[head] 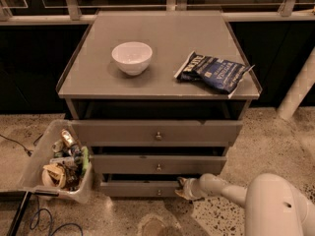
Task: Open bottom drawer
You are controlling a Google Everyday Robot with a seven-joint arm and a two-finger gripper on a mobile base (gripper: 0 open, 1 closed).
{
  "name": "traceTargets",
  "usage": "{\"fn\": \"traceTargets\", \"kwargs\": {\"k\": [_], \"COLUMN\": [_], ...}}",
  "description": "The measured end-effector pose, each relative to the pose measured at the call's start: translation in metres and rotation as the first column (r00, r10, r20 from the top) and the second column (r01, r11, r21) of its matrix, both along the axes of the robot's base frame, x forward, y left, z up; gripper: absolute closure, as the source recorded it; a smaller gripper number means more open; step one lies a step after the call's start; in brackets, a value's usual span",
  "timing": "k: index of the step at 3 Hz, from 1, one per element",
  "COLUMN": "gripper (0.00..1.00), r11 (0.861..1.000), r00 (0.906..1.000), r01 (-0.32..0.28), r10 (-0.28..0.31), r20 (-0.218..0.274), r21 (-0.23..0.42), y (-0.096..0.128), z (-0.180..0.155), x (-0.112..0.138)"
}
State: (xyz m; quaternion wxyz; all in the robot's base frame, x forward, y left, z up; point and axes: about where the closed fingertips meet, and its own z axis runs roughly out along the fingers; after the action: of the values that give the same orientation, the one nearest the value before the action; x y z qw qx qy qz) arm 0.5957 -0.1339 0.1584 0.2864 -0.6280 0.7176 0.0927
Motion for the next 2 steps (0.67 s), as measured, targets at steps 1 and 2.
{"fn": "traceTargets", "kwargs": {"k": [1, 2], "gripper": [1.00, 1.00], "r11": [1.000, 1.000], "r00": [1.0000, 0.9996], "r01": [0.000, 0.023], "r10": [0.000, -0.023], "r20": [0.000, 0.016], "r21": [0.000, -0.022], "y": [0.000, -0.020], "z": [0.004, 0.012], "x": [0.000, 0.000]}}
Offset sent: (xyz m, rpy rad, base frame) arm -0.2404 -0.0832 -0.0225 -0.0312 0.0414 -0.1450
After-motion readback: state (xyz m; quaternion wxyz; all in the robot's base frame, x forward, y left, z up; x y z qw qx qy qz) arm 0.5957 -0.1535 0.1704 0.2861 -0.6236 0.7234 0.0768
